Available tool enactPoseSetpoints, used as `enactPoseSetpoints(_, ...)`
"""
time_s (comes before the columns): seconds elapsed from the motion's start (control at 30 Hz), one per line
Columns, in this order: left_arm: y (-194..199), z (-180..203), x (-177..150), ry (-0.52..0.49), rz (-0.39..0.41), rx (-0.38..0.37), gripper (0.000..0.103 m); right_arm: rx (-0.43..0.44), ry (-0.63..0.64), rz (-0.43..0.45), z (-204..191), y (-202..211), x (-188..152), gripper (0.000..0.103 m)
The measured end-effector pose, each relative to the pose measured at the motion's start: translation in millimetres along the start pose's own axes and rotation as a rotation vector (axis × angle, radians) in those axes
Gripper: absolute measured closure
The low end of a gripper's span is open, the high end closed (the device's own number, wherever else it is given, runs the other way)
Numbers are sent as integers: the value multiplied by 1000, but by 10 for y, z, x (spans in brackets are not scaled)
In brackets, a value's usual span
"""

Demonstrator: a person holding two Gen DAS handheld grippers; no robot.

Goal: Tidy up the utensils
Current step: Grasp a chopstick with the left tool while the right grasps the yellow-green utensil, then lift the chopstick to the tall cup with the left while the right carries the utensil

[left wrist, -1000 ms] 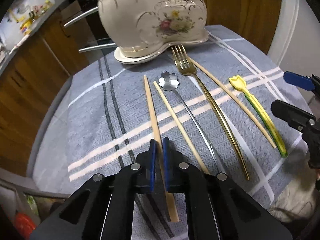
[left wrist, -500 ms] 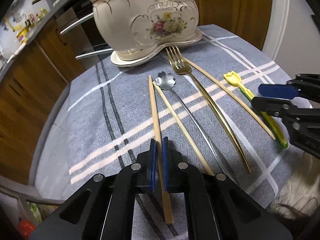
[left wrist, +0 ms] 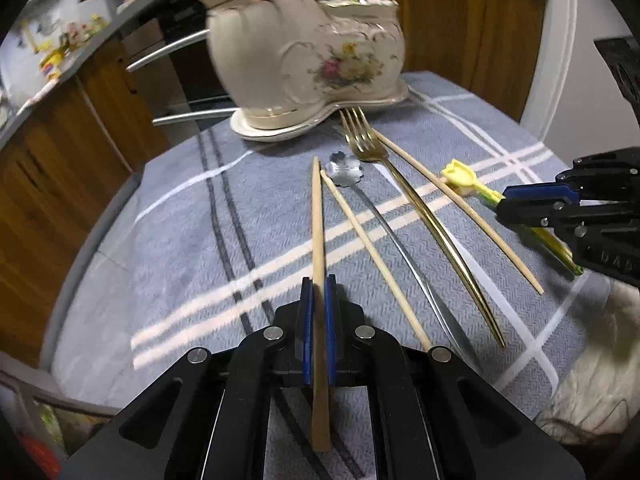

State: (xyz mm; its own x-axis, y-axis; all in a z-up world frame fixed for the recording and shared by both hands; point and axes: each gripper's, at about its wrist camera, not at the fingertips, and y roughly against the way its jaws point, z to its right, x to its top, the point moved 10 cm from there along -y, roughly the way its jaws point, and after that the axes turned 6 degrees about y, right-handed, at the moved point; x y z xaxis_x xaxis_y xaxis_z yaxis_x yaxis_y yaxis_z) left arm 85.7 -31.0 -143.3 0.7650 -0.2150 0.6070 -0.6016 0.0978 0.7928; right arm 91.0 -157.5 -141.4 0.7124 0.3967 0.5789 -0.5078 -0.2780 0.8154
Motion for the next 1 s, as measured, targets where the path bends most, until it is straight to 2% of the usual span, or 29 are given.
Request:
enactPoseSetpoints(0.2, 244, -151, 98, 76, 83, -50, 97, 44, -33, 99, 63, 217, 47, 94)
enactPoseSetpoints(0.37, 561, -143, 339, 99, 208, -106, 97, 95, -81, 218, 139, 455, 200, 94)
enactPoseSetpoints(0.5, 861, -153, 616, 141, 353, -203, 97, 118, -107, 360, 209, 714, 466, 94)
enactPoseSetpoints(0.63, 1056, -278, 911, 189, 468, -209, 97, 83, -102, 486, 292, 901, 811, 93)
enactPoseSetpoints(0.83, 1088, -455, 1377, 247, 571, -221, 97, 74, -101, 645, 376, 1032, 1385, 94)
enactPoseSetpoints(1.0, 1002, -454, 1792, 227, 607, -210, 97, 93, -132, 744, 492, 1020, 1802, 93)
